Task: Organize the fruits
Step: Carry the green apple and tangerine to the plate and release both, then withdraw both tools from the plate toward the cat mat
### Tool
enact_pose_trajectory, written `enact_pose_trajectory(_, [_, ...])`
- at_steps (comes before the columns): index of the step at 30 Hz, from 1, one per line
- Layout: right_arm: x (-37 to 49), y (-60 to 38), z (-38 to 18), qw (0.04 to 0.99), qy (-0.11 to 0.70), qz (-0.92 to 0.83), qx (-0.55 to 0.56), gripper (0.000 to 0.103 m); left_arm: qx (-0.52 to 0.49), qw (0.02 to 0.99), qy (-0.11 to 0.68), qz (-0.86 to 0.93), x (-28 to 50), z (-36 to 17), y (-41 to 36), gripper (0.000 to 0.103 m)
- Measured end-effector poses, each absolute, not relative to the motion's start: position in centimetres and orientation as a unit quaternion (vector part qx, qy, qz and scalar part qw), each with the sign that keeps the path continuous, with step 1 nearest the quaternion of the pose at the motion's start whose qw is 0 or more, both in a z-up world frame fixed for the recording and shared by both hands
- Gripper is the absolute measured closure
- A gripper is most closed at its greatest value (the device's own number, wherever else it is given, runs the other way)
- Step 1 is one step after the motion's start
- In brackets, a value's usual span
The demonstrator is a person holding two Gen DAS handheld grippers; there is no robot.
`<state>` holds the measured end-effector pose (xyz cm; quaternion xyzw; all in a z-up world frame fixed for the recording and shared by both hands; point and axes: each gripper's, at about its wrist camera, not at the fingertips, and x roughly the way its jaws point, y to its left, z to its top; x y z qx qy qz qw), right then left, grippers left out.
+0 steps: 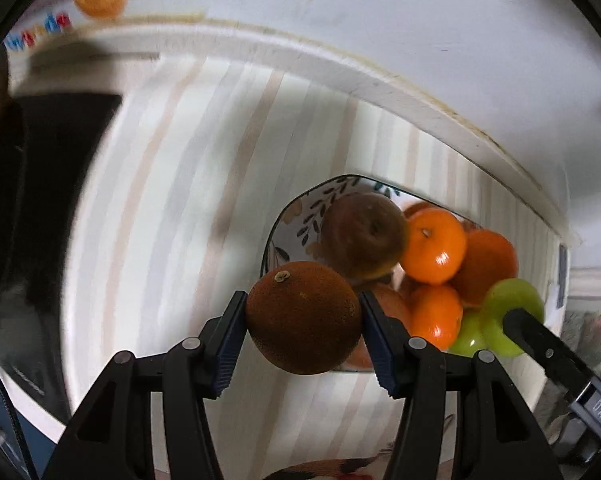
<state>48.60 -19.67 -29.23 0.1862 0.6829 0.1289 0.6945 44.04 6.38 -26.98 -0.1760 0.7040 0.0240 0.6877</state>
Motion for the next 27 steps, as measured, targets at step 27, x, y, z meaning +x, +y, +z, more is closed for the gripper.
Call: enact_pose_trajectory(27, [49.1,-17.5,-27.9,0.717,0.687,0.075,0.091,0.005,-0.133,0.714,0.687,0.038,42.5,-24.6,5.3,0.012])
